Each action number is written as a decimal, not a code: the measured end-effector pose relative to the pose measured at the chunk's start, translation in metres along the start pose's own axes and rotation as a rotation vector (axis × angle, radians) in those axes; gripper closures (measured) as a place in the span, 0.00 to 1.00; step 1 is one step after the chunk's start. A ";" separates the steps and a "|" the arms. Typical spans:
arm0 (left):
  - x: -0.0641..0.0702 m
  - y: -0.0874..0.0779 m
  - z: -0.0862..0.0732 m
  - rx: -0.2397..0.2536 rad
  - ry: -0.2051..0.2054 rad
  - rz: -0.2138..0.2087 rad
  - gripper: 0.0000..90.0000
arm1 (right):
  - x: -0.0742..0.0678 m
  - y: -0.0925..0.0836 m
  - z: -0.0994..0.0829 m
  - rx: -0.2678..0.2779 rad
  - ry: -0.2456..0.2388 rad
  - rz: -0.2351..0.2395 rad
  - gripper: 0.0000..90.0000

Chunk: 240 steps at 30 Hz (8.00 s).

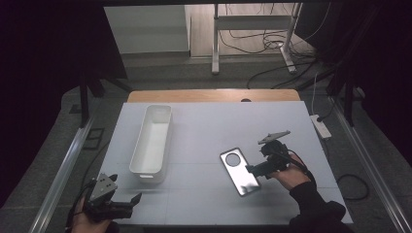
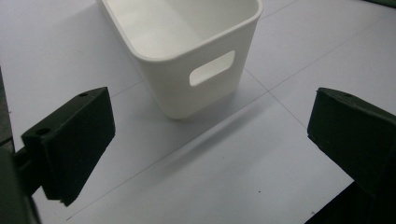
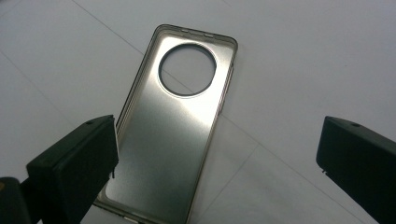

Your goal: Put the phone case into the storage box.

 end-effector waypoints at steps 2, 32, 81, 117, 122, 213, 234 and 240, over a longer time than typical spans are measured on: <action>0.000 0.000 0.000 0.000 -0.001 0.000 0.02 | -0.001 0.002 0.002 -0.004 0.006 -0.001 0.00; 0.000 0.000 0.000 0.003 0.002 -0.005 0.02 | -0.001 0.026 0.006 -0.105 0.025 -0.027 0.04; 0.001 0.000 0.000 0.000 0.014 -0.004 0.02 | 0.012 0.044 -0.014 -0.215 0.060 0.041 0.98; -0.003 0.000 0.002 -0.012 -0.046 -0.049 0.00 | 0.004 0.015 -0.007 -0.025 0.017 0.046 0.98; -0.002 -0.001 0.005 -0.003 -0.055 -0.062 0.00 | 0.002 0.008 -0.004 0.022 0.000 0.044 0.98; 0.090 0.079 0.133 0.147 0.022 -0.396 0.00 | -0.013 -0.022 0.031 0.268 -0.001 0.009 0.98; 0.107 0.096 0.149 0.132 0.038 -0.423 0.00 | -0.021 -0.015 0.038 0.277 -0.013 0.001 0.98; 0.113 0.100 0.152 0.121 0.035 -0.431 0.00 | -0.025 -0.013 0.039 0.280 -0.015 0.006 0.98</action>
Point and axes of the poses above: each handheld gripper's, and its own axes: y roughly forward along the jaws, z roughly out of its top, x roughly to its right, the point moved 4 cm from there along y, roughly forward along the jaws, and after that the axes turned 14 degrees about z, right-handed, at the moved point
